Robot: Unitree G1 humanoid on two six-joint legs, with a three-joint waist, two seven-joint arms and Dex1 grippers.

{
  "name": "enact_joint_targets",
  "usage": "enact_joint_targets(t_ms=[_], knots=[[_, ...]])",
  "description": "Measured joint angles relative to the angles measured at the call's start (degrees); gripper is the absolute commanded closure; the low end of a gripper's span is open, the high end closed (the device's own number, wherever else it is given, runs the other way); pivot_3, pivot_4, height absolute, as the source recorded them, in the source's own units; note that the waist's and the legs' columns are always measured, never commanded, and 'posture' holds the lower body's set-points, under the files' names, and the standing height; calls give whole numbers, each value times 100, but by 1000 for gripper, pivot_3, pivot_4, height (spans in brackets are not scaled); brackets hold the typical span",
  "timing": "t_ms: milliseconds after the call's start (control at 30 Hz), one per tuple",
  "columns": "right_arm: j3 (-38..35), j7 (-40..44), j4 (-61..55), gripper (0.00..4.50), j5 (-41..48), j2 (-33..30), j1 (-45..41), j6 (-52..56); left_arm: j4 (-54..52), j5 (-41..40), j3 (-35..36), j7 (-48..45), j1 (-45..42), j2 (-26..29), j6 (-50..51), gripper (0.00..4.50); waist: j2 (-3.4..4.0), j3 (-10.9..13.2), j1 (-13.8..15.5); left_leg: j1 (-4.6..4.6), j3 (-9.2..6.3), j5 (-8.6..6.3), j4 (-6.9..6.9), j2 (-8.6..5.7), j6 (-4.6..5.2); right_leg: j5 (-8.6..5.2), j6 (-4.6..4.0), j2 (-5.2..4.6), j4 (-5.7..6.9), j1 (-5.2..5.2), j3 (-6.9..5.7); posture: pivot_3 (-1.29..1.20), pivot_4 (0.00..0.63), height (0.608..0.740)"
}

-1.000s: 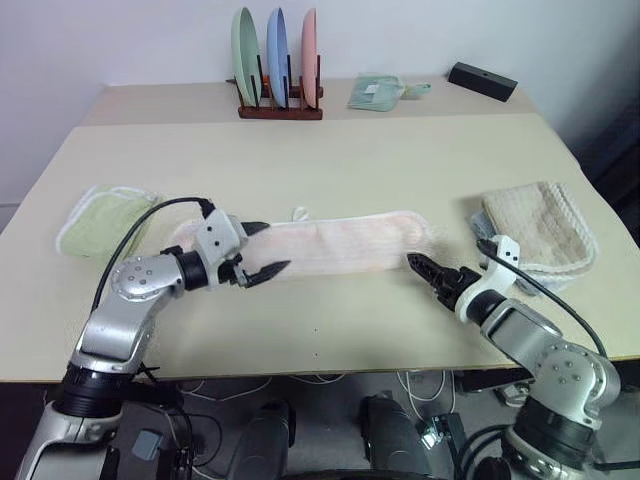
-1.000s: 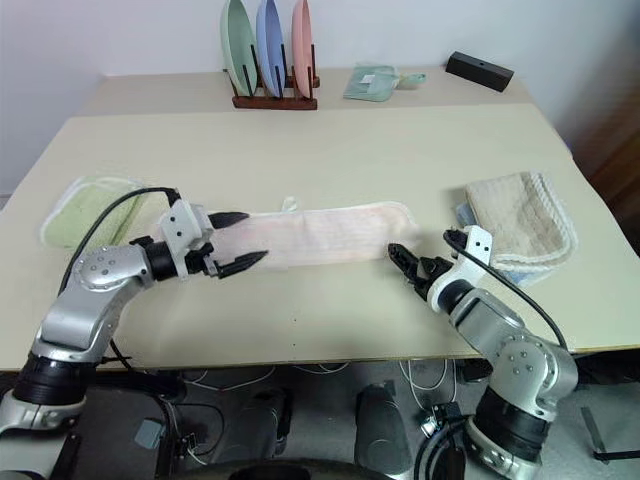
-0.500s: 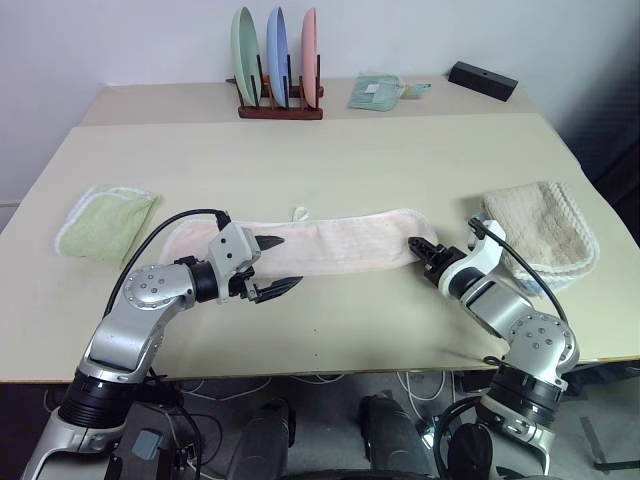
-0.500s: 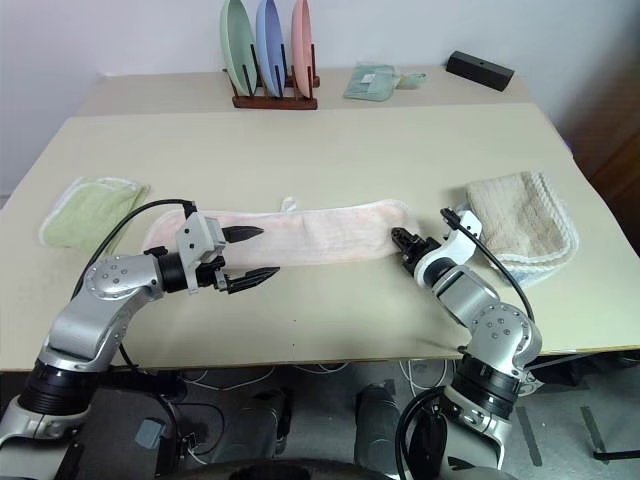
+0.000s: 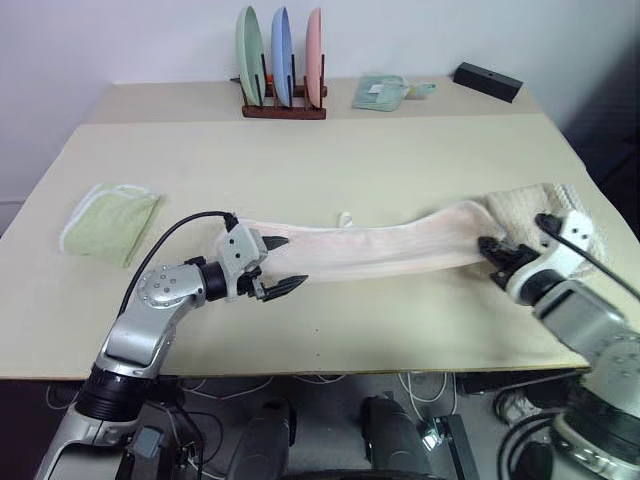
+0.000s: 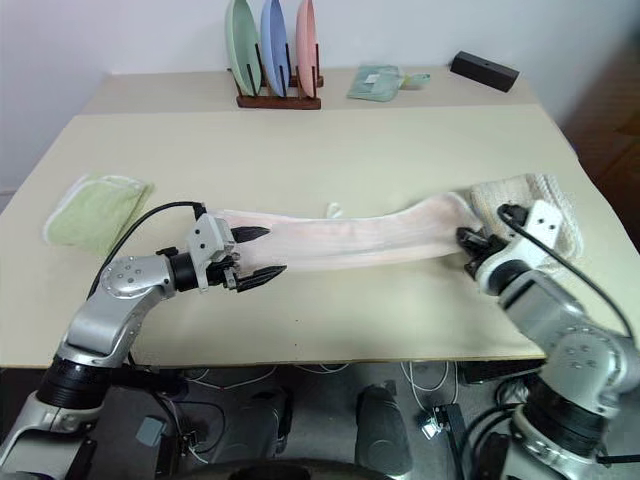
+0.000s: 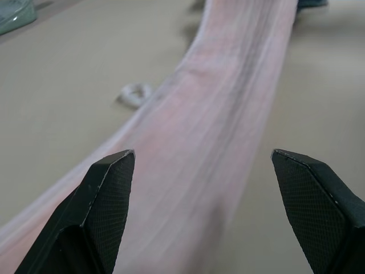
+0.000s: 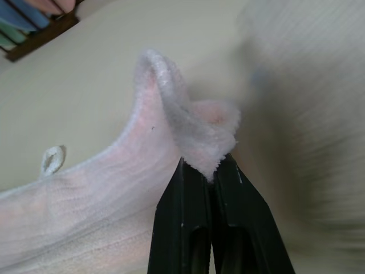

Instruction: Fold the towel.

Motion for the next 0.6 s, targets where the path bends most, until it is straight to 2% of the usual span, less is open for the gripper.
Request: enact_joint_targets(t_ms=[100, 233, 433, 600], knots=[[743, 418, -291, 4453, -160, -641, -58, -11, 177, 56, -43, -14, -145, -80, -103, 595, -1, -1, -37, -1, 3, -1, -1, 16, 2, 0, -1, 12, -2, 0, 0, 0, 150, 740], [2439, 1163, -557, 4453, -570, -1002, -567, -206, 277, 104, -151, -24, -237, -202, -131, 595, -2, 0, -95, -4, 1, -2, 0, 21, 3, 0, -1, 17, -7, -1, -2, 0, 150, 740], [4515, 1799, 103, 4453, -1785, -706, -1079, -969, 258, 109, -153, 69, -259, -254, -122, 595, -5, 0, -81, -6, -1, -2, -1, 20, 3, 1, -1, 17, -12, -1, -2, 0, 150, 740], [5287, 2223, 574, 4453, -2540, -600, -1077, -1447, 73, 107, -131, 207, -85, -236, -66, 595, -5, 0, -65, -8, -1, -2, -2, 20, 3, 2, -2, 18, -16, -4, -2, 0, 150, 740]])
